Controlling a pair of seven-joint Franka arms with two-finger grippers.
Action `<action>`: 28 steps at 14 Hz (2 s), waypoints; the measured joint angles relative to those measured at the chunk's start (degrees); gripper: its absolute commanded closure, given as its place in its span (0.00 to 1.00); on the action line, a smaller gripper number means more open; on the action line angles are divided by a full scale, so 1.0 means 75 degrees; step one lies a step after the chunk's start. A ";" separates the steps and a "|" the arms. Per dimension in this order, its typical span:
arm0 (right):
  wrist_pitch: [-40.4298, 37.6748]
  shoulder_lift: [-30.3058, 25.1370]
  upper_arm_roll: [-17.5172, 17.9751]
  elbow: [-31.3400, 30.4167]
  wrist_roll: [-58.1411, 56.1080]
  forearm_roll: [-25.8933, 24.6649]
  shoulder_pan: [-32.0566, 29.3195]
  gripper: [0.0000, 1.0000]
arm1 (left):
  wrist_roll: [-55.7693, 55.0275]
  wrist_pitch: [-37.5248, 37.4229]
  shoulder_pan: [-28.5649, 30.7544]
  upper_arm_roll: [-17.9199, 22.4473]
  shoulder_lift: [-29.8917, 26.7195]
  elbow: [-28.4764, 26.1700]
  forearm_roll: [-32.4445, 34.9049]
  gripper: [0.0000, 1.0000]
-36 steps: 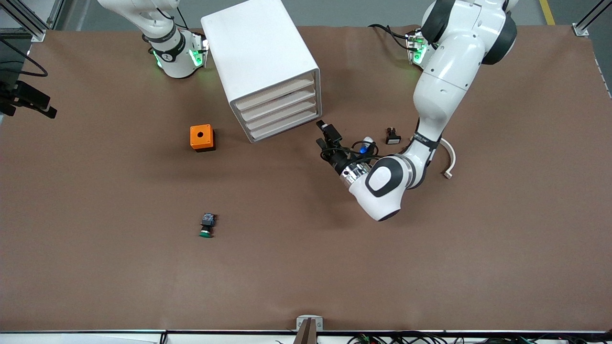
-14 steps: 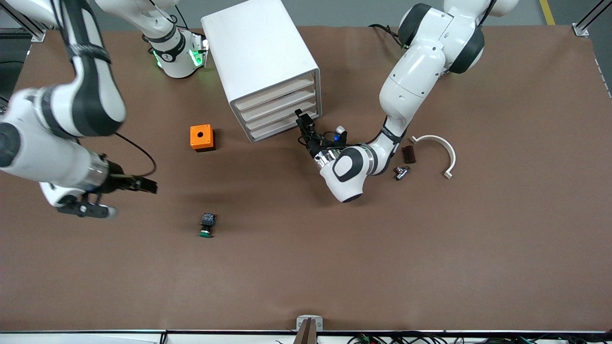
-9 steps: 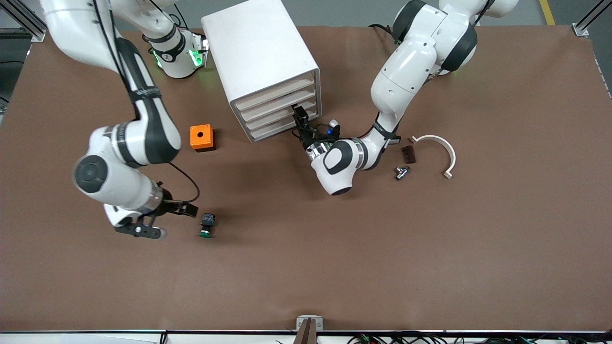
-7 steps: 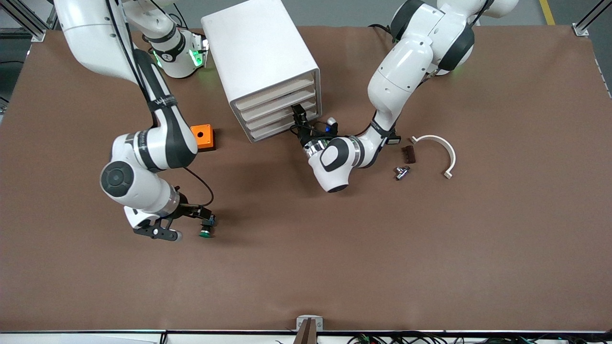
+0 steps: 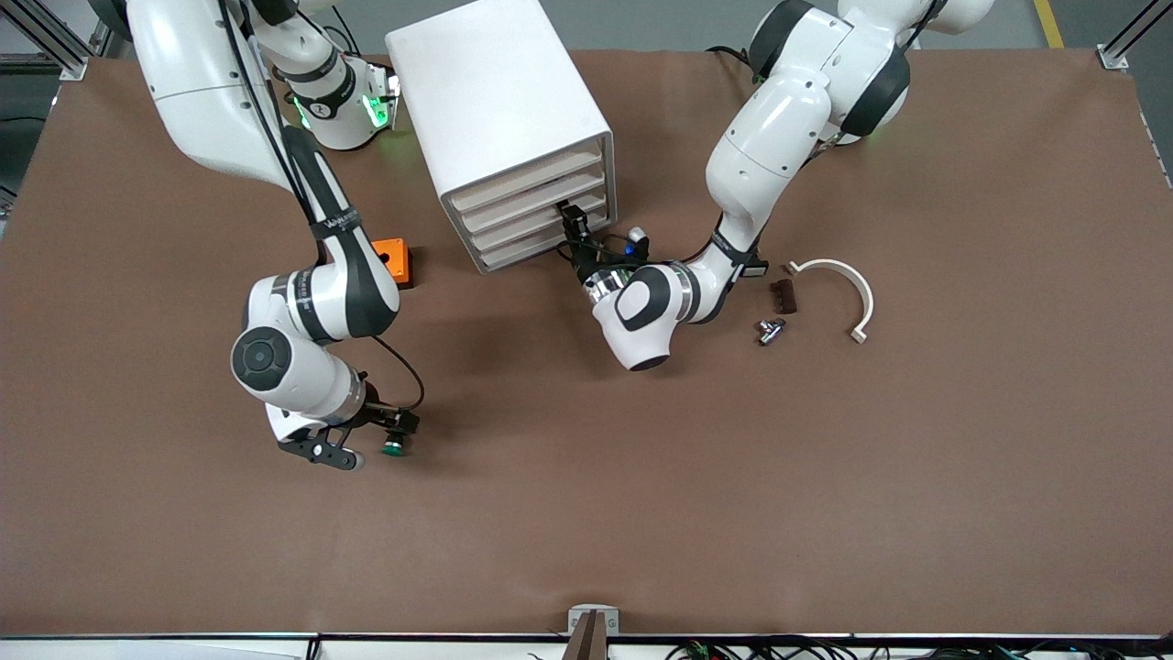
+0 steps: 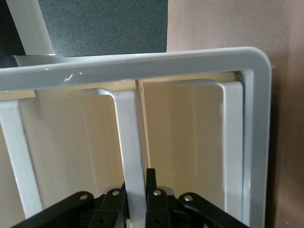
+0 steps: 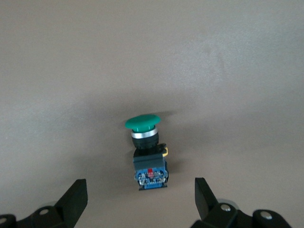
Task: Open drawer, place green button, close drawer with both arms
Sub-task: 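Grasp the green button with the right gripper while the left gripper opens the drawer, then lift the green button with the right gripper toward the open drawer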
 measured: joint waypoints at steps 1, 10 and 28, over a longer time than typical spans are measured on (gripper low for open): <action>0.0101 0.0101 -0.0006 -0.0001 0.0000 -0.0003 0.0000 0.00 | 0.0000 0.0000 0.0034 0.0002 0.0000 -0.0004 0.0000 0.90; 0.0350 0.0496 -0.0017 0.0002 0.0009 -0.0009 0.0026 0.12 | 0.0046 0.0027 0.1120 0.0010 0.0005 -0.0045 -0.0128 0.86; -0.2057 -0.0172 -0.0028 0.1030 0.1194 -0.0011 0.0392 1.00 | 0.4176 0.0408 0.2284 0.0043 -0.0197 0.0330 -0.0305 0.01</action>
